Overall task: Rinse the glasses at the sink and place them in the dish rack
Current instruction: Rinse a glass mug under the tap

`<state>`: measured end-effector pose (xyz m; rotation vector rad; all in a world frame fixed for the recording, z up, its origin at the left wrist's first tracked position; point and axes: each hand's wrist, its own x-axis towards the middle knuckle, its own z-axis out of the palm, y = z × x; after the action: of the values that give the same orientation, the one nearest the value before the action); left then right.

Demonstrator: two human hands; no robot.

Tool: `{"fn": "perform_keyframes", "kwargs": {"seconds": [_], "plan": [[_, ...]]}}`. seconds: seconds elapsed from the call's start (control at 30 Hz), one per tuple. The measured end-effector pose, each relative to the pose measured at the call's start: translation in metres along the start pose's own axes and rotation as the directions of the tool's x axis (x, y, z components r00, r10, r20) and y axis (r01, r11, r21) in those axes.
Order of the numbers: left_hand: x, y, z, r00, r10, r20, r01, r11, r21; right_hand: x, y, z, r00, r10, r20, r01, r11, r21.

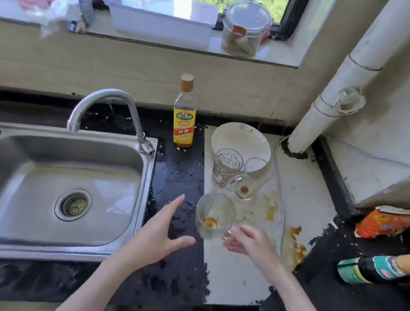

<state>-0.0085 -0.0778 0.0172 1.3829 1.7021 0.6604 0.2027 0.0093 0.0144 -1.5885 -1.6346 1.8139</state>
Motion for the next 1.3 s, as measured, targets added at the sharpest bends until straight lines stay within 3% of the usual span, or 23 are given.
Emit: {"fn": "perform_keyframes", "kwargs": {"seconds": [0.23, 0.53, 0.87, 0.97, 1.1, 1.3], "plan": [[-0.031, -0.056, -0.082, 0.997, 0.050, -0.052, -0.059, 0.981, -0.187, 0.016, -0.055, 0.114, 0.965, -0.054, 0.256, 0.060, 0.998, -0.016], [-0.058, -0.150, -0.185, 0.993, 0.044, -0.111, -0.063, 0.982, -0.176, 0.044, -0.103, 0.253, 0.955, -0.050, 0.293, 0.065, 0.997, -0.041], [-0.036, -0.183, -0.207, 0.965, -0.062, -0.256, 0.008, 0.978, -0.207, 0.089, -0.116, 0.276, 0.981, -0.023, 0.194, 0.041, 0.995, -0.091], [-0.022, -0.186, -0.210, 0.955, -0.098, -0.279, 0.037, 0.976, -0.215, 0.119, -0.116, 0.259, 0.997, -0.081, 0.014, 0.082, 0.967, -0.243], [0.001, -0.185, -0.215, 0.945, -0.112, -0.307, 0.053, 0.980, -0.194, 0.165, -0.132, 0.235, 0.956, -0.196, -0.217, 0.089, 0.901, -0.424], [0.026, -0.188, -0.219, 0.952, -0.131, -0.276, 0.077, 0.977, -0.199, 0.219, -0.147, 0.227, 0.975, -0.171, -0.141, 0.063, 0.823, -0.564]]}}
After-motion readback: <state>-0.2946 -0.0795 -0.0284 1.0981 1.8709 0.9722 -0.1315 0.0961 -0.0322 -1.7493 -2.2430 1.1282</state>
